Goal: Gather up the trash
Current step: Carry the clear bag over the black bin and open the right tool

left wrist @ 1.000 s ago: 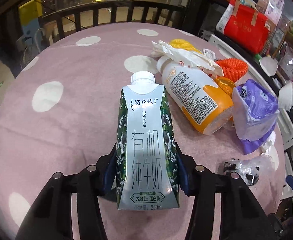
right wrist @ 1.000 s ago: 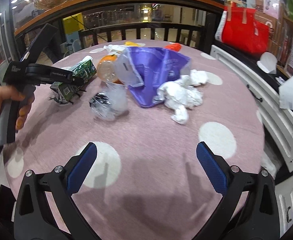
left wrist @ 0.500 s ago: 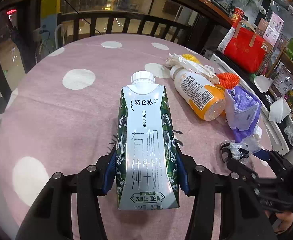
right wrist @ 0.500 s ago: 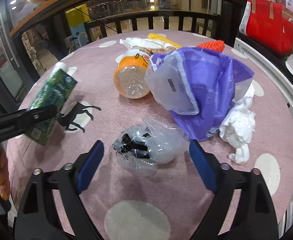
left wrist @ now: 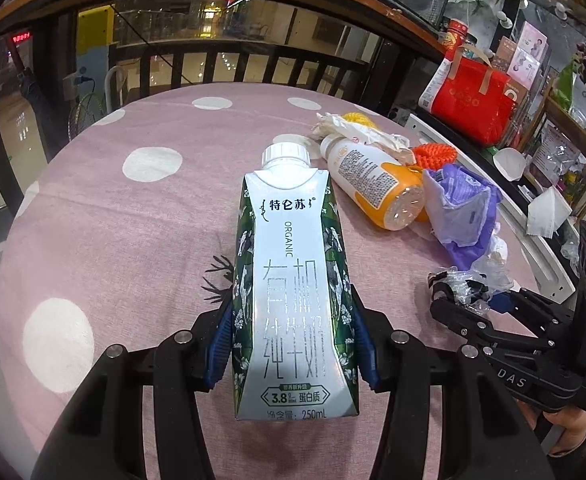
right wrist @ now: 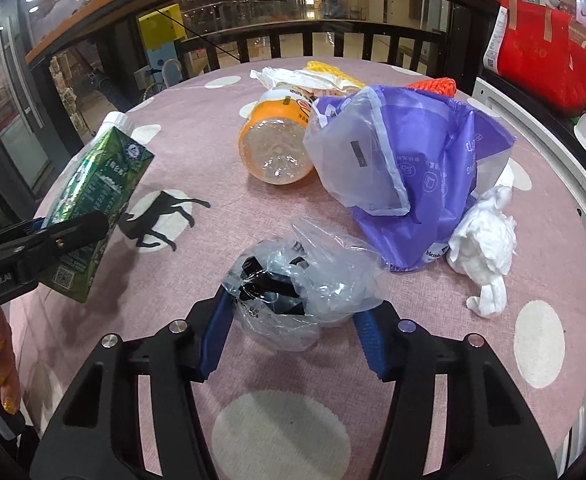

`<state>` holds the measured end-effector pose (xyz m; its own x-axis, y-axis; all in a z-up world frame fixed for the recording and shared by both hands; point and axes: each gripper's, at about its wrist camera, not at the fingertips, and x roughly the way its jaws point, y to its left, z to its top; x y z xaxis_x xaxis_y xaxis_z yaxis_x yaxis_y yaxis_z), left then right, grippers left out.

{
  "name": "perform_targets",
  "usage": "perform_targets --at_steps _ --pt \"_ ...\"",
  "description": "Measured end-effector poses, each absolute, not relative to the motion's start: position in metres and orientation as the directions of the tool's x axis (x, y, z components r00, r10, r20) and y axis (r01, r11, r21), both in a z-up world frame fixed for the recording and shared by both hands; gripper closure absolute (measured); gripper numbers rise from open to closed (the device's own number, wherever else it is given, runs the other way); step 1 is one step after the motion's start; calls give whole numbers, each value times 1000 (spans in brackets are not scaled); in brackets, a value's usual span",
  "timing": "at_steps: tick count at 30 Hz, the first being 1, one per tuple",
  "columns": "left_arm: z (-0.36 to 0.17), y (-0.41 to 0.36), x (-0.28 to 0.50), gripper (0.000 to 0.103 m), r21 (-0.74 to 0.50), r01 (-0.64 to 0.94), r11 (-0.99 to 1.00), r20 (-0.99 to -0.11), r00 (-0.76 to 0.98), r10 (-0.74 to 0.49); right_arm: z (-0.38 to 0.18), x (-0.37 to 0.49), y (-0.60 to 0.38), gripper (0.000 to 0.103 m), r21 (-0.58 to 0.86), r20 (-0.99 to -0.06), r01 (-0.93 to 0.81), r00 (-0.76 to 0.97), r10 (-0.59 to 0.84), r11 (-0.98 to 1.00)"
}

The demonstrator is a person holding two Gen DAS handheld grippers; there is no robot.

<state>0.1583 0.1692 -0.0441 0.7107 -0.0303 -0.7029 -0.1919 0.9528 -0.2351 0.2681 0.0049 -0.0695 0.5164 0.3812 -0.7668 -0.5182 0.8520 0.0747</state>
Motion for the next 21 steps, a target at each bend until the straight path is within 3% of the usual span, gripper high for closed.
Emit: perform_targets --at_steps 11,21 --pt "-23 139 146 53 -238 -129 963 -654 754 -60 -38 230 -29 47 95 -722 -583 518 459 807" --pt "0 76 147 53 -249 46 967 -605 772 -193 -14 214 -129 47 90 -701 -474 595 394 876"
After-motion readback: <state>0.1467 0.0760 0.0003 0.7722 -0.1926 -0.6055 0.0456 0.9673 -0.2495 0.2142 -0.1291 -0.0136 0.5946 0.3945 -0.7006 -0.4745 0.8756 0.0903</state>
